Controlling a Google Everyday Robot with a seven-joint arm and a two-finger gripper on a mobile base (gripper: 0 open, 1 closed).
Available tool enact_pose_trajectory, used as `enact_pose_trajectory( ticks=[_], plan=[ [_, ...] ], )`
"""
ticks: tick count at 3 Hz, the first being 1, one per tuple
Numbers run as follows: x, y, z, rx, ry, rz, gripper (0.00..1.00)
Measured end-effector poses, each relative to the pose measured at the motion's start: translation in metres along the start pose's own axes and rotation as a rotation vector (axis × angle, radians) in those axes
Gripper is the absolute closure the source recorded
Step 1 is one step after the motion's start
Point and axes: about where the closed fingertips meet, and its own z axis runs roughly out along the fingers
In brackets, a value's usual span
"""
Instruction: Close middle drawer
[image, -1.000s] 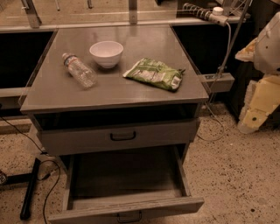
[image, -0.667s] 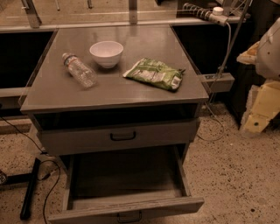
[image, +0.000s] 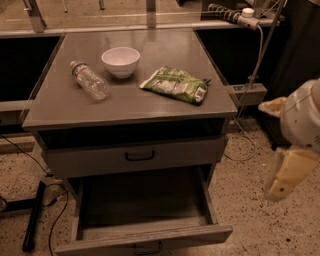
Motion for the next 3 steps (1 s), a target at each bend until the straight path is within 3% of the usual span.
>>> enact_pose_trajectory(
  ticks=[2,3],
  plan=[
    [0.03,0.047,0.084,-0.054,-0.082,-0.023,0.0],
    [0.045,0.056,0.127,-0.086,-0.106,-0.003,0.0]
  ],
)
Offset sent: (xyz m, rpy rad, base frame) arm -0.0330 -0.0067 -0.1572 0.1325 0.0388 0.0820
